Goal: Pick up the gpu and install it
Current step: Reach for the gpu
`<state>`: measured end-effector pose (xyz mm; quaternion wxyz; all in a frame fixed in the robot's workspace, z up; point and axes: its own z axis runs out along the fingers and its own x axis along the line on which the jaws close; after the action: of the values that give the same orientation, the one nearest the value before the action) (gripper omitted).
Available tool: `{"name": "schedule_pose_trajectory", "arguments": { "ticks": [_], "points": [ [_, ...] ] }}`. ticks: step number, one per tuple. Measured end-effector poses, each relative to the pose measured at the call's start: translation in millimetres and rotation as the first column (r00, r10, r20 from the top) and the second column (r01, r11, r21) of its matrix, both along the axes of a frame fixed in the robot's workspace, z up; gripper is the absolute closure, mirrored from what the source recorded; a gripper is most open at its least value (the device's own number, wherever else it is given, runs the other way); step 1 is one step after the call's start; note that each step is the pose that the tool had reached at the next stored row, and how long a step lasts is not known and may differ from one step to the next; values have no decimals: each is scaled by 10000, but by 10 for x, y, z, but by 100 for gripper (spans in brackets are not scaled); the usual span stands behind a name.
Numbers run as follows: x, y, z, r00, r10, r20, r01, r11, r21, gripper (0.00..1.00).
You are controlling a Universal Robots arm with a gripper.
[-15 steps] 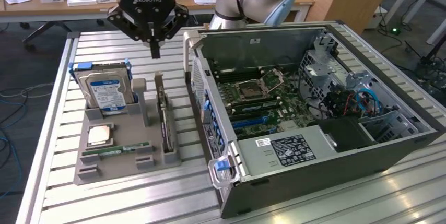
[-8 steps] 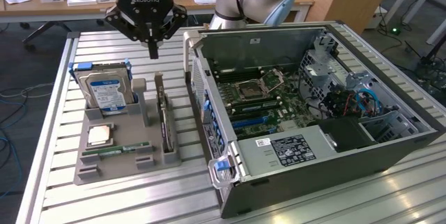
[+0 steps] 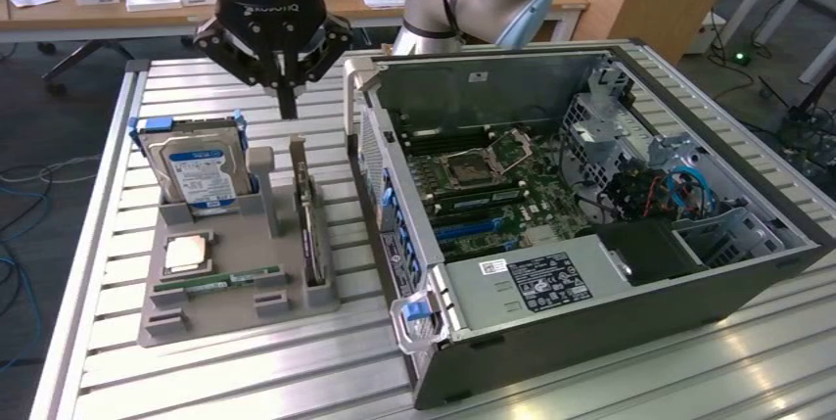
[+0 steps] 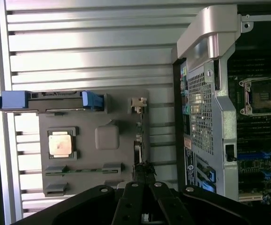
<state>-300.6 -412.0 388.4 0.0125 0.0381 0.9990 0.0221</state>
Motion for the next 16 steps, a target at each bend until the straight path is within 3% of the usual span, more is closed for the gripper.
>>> {"name": "schedule_pose_trajectory", "arguments": {
  "ticks": [8,16],
  "points": [
    [-4,-154,0,10000,0,0,0,10000,0,89],
    [-22,-221,-1,10000,1,0,-1,10000,0,89]
  ]
}}
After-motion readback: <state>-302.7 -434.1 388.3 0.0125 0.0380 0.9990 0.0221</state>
